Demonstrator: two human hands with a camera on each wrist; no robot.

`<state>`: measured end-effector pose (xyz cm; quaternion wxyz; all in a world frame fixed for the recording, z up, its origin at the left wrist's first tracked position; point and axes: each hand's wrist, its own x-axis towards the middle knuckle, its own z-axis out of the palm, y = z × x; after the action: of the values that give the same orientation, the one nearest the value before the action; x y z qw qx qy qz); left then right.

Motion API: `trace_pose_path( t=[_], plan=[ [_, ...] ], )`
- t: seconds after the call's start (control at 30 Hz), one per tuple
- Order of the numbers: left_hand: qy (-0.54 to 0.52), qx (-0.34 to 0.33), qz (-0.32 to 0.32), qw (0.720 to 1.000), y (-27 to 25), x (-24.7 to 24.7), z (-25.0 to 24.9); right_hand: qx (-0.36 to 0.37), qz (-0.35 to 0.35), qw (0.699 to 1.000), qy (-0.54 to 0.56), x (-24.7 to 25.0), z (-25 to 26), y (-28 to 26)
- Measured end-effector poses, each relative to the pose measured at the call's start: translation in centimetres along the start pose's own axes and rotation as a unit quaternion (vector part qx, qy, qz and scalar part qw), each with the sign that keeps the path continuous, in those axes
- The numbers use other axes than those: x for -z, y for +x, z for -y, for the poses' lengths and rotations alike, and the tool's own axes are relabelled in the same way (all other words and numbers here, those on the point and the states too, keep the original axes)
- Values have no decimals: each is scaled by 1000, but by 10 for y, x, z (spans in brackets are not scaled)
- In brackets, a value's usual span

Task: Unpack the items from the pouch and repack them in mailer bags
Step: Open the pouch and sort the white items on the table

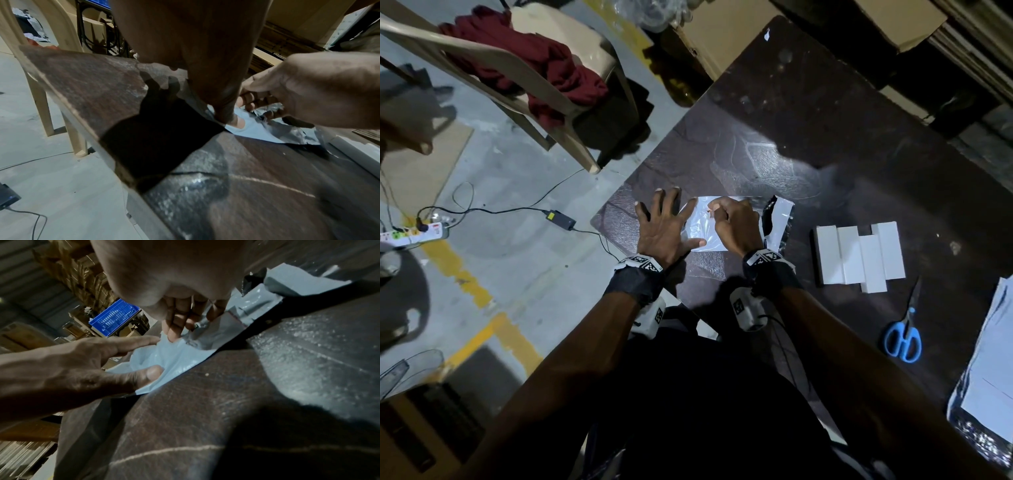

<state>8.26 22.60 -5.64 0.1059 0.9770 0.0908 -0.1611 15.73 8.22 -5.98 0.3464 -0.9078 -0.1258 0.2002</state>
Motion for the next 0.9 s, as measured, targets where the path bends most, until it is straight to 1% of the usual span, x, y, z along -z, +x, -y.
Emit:
trace_pose_path(
  t=[0.07, 0.17, 0.2, 0.37, 0.57, 0.67, 0.77, 0.83, 0.9],
  plan=[
    [13, 4, -9, 1000, -5, -2, -2, 11, -10, 1000, -10, -2, 2, -2],
    [27, -3, -21, 999, -8, -2, -3, 35, -5, 997, -73, -8, 5, -7],
    [31, -8, -25, 999, -9, -1, -3, 34, -9, 996, -77, -9, 5, -7],
    [41, -28, -49, 998, -15, 3, -2, -1, -24, 998, -52, -6, 5, -5],
    [68, -64, -63, 994, -23, 5, 1, -31, -4, 999, -44, -4, 3, -12],
    [102, -66, -56, 991, -27, 5, -2, -73, -3, 997, -5, -3, 5, -15],
    [110, -64, -54, 990, -28, 7, -5, -115, -13, 991, 73, -4, 7, -15],
    [113, -63, -53, 990, -27, 7, -4, -119, -20, 987, 110, -4, 5, -16],
    [117, -60, -47, 990, -27, 7, -3, -115, -18, 986, 118, -3, 5, -16]
  ],
)
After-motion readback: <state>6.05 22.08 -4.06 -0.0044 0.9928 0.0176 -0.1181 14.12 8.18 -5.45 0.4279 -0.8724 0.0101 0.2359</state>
